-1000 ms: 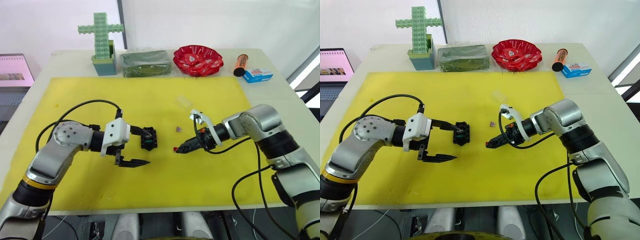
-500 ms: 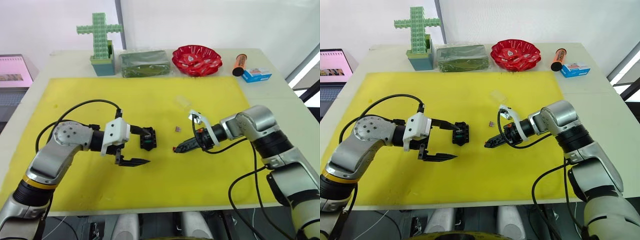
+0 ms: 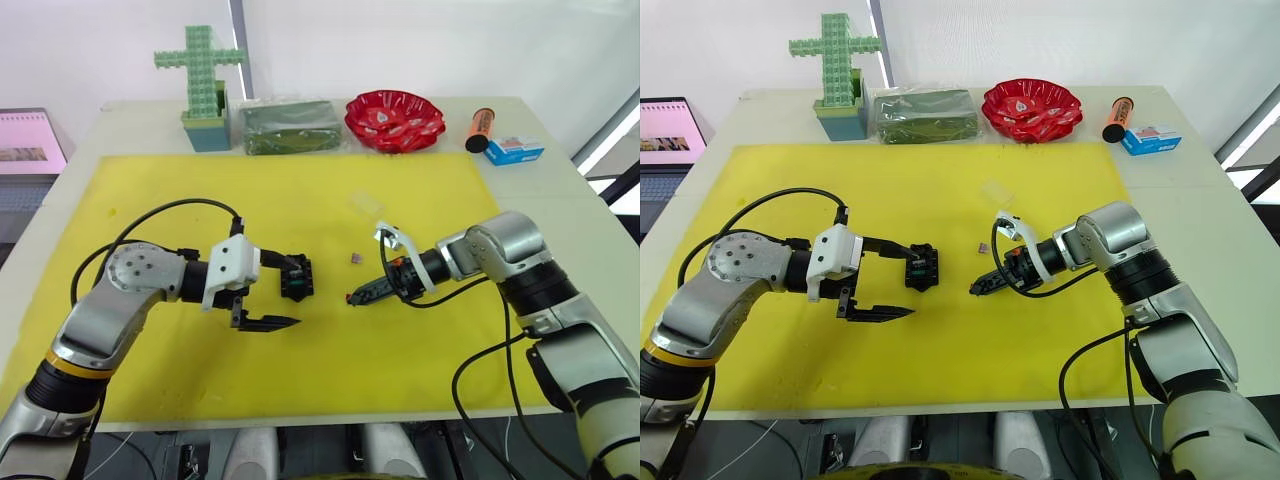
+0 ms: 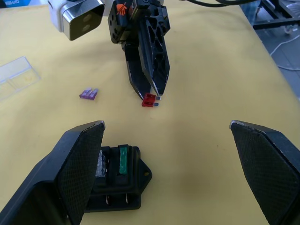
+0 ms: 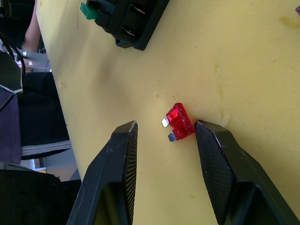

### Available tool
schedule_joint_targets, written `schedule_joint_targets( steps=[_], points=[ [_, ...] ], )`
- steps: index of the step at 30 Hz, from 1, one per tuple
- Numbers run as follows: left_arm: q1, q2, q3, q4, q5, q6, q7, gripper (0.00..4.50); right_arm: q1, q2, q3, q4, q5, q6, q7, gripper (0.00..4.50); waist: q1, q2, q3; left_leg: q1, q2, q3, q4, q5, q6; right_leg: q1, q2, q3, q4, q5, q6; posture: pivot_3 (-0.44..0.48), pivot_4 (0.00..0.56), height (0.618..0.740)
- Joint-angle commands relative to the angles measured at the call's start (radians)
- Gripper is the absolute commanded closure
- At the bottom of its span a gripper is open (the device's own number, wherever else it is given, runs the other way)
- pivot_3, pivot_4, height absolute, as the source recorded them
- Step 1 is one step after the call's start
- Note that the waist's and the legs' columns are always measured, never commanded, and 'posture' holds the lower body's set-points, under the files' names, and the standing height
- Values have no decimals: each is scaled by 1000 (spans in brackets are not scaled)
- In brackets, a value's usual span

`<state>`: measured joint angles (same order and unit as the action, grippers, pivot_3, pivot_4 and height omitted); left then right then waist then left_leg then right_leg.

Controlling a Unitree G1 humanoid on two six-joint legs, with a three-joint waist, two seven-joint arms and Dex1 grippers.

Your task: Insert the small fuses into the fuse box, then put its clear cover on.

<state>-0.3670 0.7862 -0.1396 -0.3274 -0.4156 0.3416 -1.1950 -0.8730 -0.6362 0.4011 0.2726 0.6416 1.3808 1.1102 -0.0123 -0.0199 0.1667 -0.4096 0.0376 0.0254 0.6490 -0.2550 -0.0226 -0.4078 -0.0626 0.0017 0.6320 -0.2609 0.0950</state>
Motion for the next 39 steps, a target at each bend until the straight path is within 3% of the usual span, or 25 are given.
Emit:
schedule_joint_targets(
  steps=[1,5,7,12,23,28,32,39],
  points=[
    [-8,2,23,-21,-5,-4,7,0,-27,6,-15,8,-7,-5,18,2551,0,0,0,0,0,0,0,0,0,0,0,0,0,0,0,0,150,740],
    [-9,2,19,-19,0,-9,7,0,-32,10,-13,18,-17,-10,26,2551,1,0,0,0,0,0,0,0,0,0,0,0,0,0,0,0,150,740],
    [-11,2,19,-19,1,-10,8,0,-33,12,-13,20,-20,-12,29,2870,0,0,0,0,0,0,0,0,0,0,0,0,0,0,0,0,150,740],
    [-9,2,17,-20,9,-14,11,0,-31,15,-12,19,-32,-17,38,4446,0,0,0,0,0,0,0,0,0,0,0,0,0,0,0,0,150,740],
    [-6,7,25,-17,16,-14,15,0,-44,6,-31,-14,-50,-33,32,4477,1,0,0,0,0,0,0,0,0,0,0,0,0,0,0,0,150,740],
    [-1,38,72,5,3,-7,9,0,-100,-31,-76,-198,-29,-74,38,4477,0,1,1,0,0,0,0,0,0,-1,0,0,0,0,0,0,150,740],
    [-14,63,98,68,7,-21,-12,0,-158,-7,-92,-307,-69,-208,16,4477,-2,1,1,0,0,0,-1,0,0,-1,0,0,0,0,0,0,150,740],
    [-42,49,81,184,37,-58,-32,0,-192,49,46,-254,-282,-546,23,4477,3,1,1,0,0,1,0,0,0,-1,0,0,0,0,0,0,150,740]
  ],
)
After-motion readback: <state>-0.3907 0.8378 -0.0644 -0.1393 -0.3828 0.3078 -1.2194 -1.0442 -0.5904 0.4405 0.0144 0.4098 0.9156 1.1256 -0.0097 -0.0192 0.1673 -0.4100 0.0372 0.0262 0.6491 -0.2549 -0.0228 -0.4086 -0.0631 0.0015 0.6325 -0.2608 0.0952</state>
